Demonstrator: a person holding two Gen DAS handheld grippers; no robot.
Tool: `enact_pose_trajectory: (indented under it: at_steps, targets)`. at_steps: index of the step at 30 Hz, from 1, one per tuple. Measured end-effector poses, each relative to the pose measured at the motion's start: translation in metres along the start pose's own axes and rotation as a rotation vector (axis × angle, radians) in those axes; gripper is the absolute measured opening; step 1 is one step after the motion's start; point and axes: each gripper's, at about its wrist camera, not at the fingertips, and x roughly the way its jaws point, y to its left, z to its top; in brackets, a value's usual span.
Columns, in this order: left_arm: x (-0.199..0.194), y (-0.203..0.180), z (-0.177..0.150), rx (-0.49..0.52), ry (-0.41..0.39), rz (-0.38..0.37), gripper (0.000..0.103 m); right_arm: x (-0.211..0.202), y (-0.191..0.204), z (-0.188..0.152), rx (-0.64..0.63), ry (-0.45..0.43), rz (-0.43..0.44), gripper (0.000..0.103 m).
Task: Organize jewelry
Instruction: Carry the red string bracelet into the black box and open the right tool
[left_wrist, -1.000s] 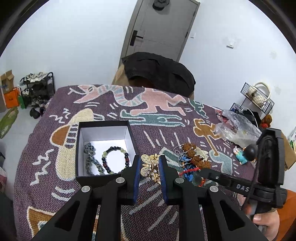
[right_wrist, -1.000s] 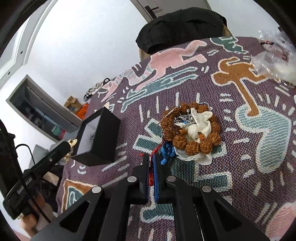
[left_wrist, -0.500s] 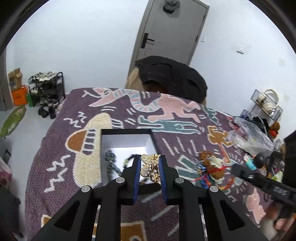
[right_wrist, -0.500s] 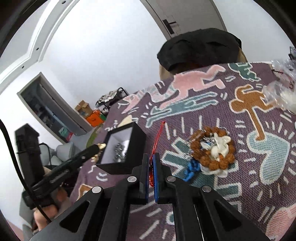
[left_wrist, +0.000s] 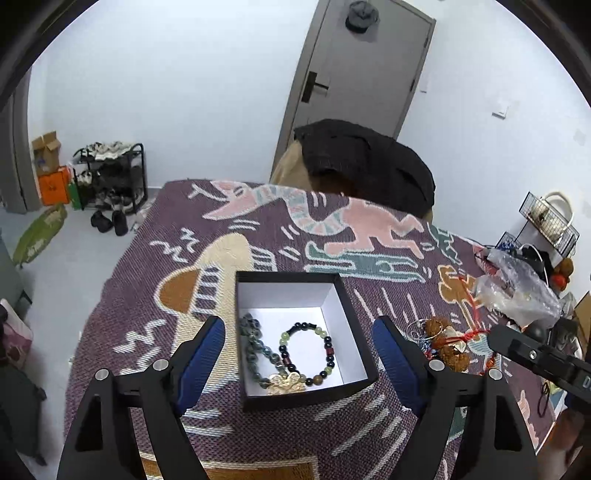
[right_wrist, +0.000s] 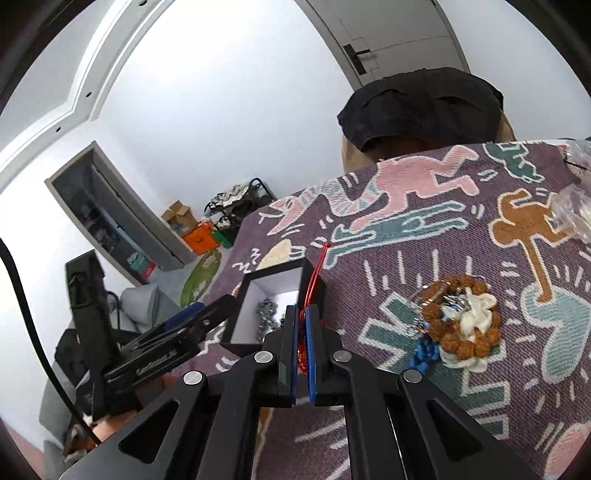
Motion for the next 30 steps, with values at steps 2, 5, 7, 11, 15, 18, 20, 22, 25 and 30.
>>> enact_pose_trajectory:
  at_steps: [2, 5, 7, 11, 15, 18, 20, 22, 25, 30]
  targets:
    - [-0.003, 0.006, 0.002, -0.014, 0.001, 0.001, 0.083, 0.004, 0.006, 0.004, -0.003, 0.002, 0.01, 0.005]
    - [-0.011, 0.015, 0.004, -0.026, -0.014, 0.018, 0.083, 0.011, 0.019, 0.013, -0.021, 0.0, 0.022, 0.005]
    - [-0.016, 0.022, 0.005, -0.034, -0.023, 0.025, 0.083, 0.017, 0.028, 0.017, -0.033, 0.002, 0.026, 0.005]
    - [-0.027, 0.036, 0.006, -0.048, -0.039, 0.034, 0.083, 0.031, 0.046, 0.024, -0.057, 0.015, 0.039, 0.005]
    - [-0.035, 0.046, 0.006, -0.065, -0.054, 0.039, 0.083, 0.045, 0.06, 0.027, -0.07, 0.027, 0.052, 0.005]
    - [-0.039, 0.051, 0.007, -0.073, -0.061, 0.039, 0.083, 0.058, 0.07, 0.03, -0.08, 0.033, 0.065, 0.005]
    - [-0.042, 0.052, 0.008, -0.076, -0.066, 0.038, 0.083, 0.064, 0.074, 0.03, -0.096, 0.037, 0.04, 0.006]
    - [-0.044, 0.053, 0.008, -0.076, -0.07, 0.038, 0.085, 0.068, 0.076, 0.03, -0.111, 0.055, 0.013, 0.02]
    - [-0.045, 0.05, 0.008, -0.073, -0.081, 0.036, 0.093, 0.06, 0.071, 0.026, -0.114, 0.029, 0.004, 0.068]
    - [-0.044, 0.041, 0.007, -0.069, -0.081, 0.018, 0.095, 0.04, 0.055, 0.019, -0.117, 0.01, -0.027, 0.07]
